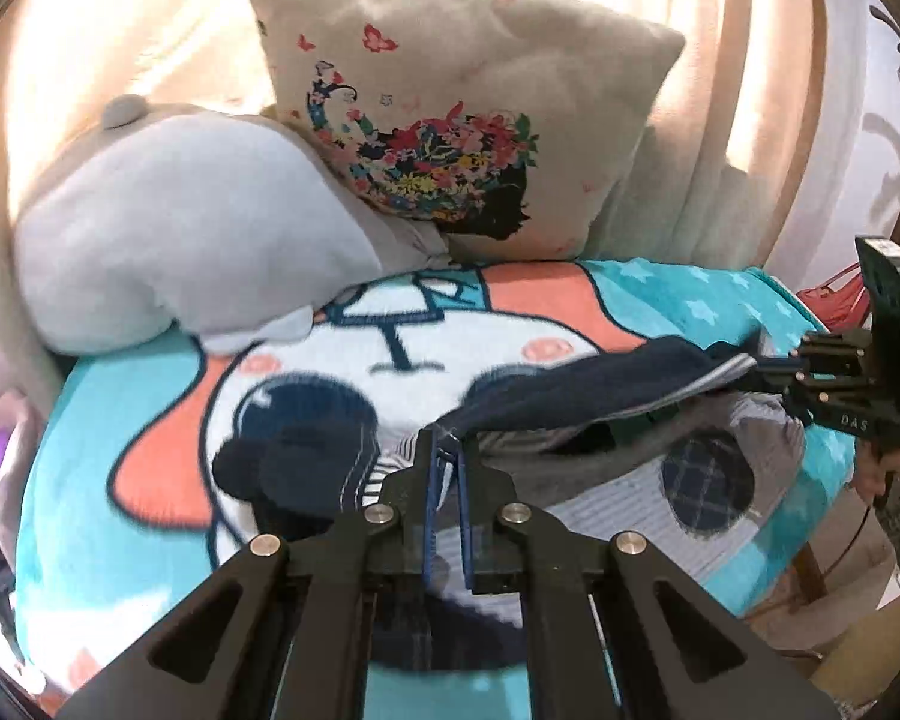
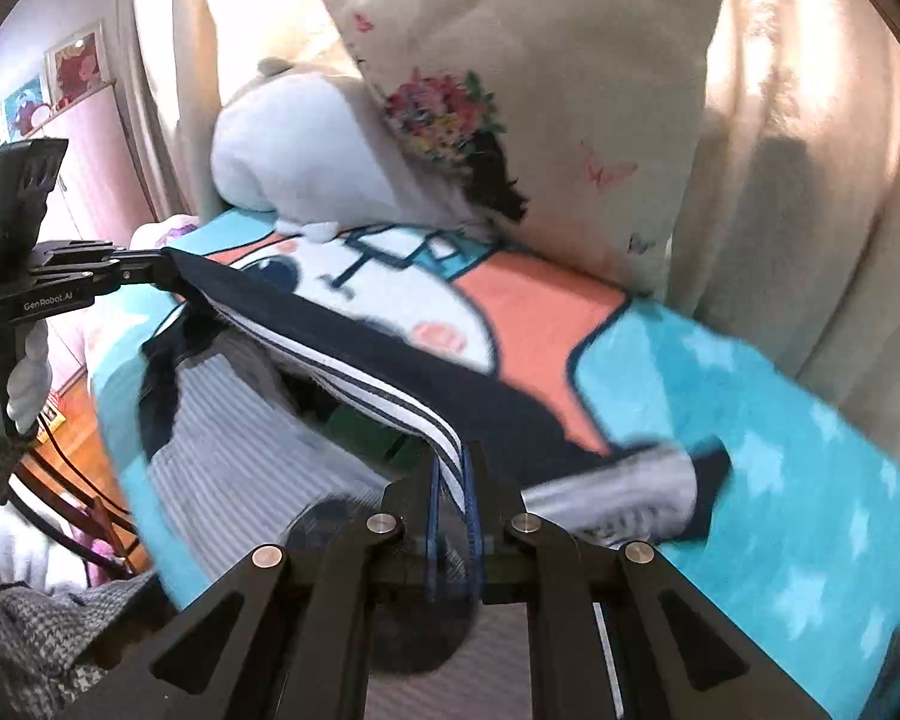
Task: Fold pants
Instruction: 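Fold the legs over onto the navy waistband with both grippers, then release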
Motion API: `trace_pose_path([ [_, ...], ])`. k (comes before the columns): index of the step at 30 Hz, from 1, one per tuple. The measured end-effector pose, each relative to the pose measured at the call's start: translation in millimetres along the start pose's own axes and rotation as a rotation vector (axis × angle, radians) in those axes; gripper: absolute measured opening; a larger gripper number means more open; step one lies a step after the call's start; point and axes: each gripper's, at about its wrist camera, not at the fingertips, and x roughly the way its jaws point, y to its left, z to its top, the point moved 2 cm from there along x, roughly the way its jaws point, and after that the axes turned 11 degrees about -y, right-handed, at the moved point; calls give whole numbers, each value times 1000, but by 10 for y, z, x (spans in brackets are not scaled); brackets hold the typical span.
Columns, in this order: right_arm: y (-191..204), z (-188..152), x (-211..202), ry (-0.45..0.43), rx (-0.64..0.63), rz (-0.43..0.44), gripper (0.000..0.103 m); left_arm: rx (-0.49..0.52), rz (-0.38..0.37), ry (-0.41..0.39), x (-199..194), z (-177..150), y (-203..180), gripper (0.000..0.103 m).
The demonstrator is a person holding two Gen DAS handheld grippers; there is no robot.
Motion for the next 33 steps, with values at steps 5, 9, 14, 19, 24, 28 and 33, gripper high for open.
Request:
trace_pose_path([
  [5,196,-419,-200,-21,70,15,9,-32,6,-23,-313,-359,-73,6],
  [9,265,-744,-249,-12,139,16,9,-10,62,29,-266,-686,-92,7],
  [14,92,-950,-538,-81,285,-9,15,-34,103,75,-352,-903,16,13],
  [19,-264,-836,-844,-208,383,-158,51,-88,122,2,-695,-803,197,20],
  [24,-421,-634,-471,-151,359,-284,55,-130,107,-58,-831,-628,206,32],
  [28,-489,-651,-150,-80,380,-301,40,-125,119,-63,-774,-542,149,39],
  [33,-466,-653,-420,-149,450,-271,7,-127,118,-39,-629,-471,103,39],
])
